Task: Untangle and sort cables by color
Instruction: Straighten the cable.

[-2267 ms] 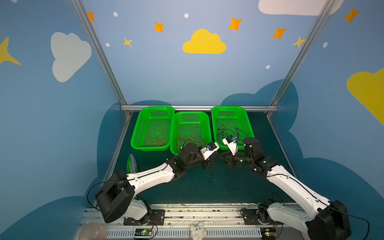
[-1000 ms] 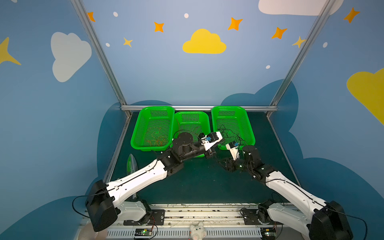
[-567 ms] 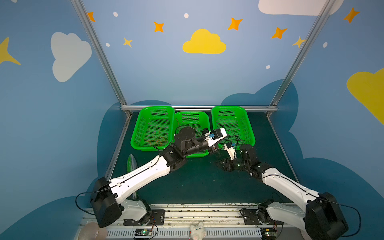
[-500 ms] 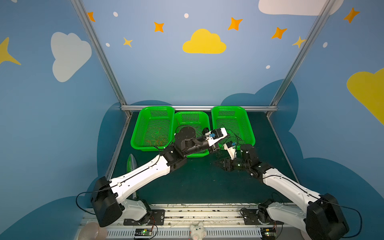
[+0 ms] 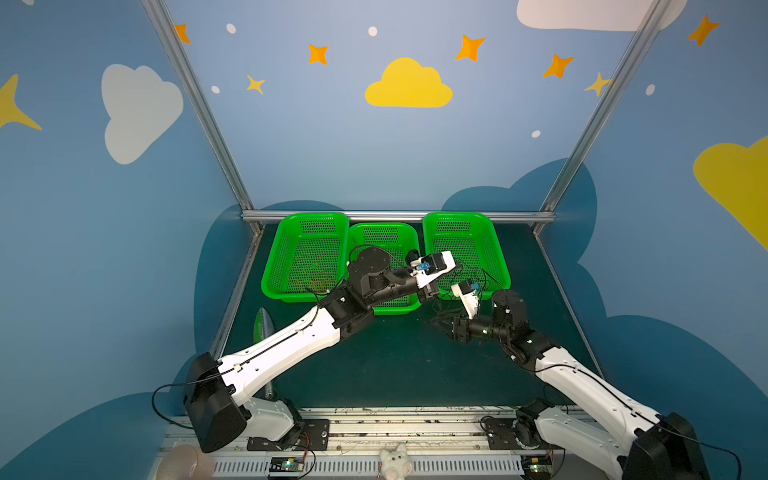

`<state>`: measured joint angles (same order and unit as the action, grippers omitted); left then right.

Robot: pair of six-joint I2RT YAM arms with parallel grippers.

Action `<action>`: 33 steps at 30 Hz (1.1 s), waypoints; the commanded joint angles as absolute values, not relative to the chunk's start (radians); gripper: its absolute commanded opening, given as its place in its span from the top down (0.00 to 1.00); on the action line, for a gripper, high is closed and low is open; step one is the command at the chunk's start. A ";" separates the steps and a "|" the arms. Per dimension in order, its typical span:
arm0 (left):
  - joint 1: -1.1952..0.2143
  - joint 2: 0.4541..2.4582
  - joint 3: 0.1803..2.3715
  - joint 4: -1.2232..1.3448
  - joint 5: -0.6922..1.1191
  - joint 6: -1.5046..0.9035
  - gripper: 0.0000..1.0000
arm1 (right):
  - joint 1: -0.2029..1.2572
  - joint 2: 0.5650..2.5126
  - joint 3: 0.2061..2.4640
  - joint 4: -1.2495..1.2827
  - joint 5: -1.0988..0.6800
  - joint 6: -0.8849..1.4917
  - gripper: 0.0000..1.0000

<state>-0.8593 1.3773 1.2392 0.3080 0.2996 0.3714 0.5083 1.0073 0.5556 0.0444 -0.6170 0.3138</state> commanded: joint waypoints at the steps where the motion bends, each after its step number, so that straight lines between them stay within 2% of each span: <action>1: -0.854 1.385 1.273 0.302 0.313 0.381 0.97 | 0.508 1.027 0.569 0.062 -0.658 0.307 0.61; 11: -0.852 1.375 1.309 0.280 0.317 0.412 0.97 | 0.502 0.981 0.525 0.009 -0.521 0.294 0.46; 18: -0.846 1.368 1.329 0.259 0.331 0.436 0.97 | 0.505 0.911 0.498 0.011 -0.469 0.263 0.40; 25: -0.817 1.343 1.315 0.242 0.406 0.441 0.97 | 0.501 0.773 0.437 0.042 -0.328 0.299 0.37; 33: -0.799 1.341 1.308 0.256 0.403 0.430 0.97 | 0.498 0.691 0.417 0.049 -0.342 0.294 0.35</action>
